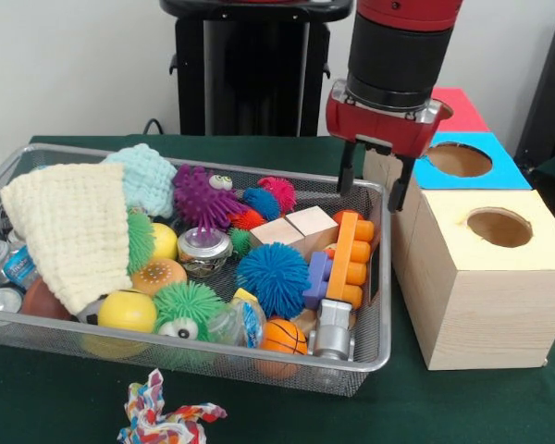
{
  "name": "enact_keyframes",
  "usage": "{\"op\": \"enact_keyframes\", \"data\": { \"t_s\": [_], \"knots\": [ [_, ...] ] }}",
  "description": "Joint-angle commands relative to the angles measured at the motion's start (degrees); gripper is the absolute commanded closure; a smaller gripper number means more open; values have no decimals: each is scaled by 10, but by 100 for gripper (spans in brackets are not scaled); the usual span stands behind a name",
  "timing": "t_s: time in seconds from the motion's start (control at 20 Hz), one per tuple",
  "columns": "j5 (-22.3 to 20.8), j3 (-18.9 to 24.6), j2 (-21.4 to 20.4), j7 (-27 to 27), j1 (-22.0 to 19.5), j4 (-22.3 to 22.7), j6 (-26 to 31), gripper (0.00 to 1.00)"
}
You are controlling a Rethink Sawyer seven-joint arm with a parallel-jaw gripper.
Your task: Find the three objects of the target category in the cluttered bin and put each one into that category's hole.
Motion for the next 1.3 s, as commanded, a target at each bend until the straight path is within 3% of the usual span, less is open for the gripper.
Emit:
{"op": "enact_keyframes", "data": {
  "t_s": [0.05,0.8,1.3],
  "knots": [
    [-48,-27,29,-17,-16,2,-43,0],
    [-59,-69,93,30,-2,35,-124,0],
    [-44,-75,95,16,-2,58,-136,0]
  ]
}}
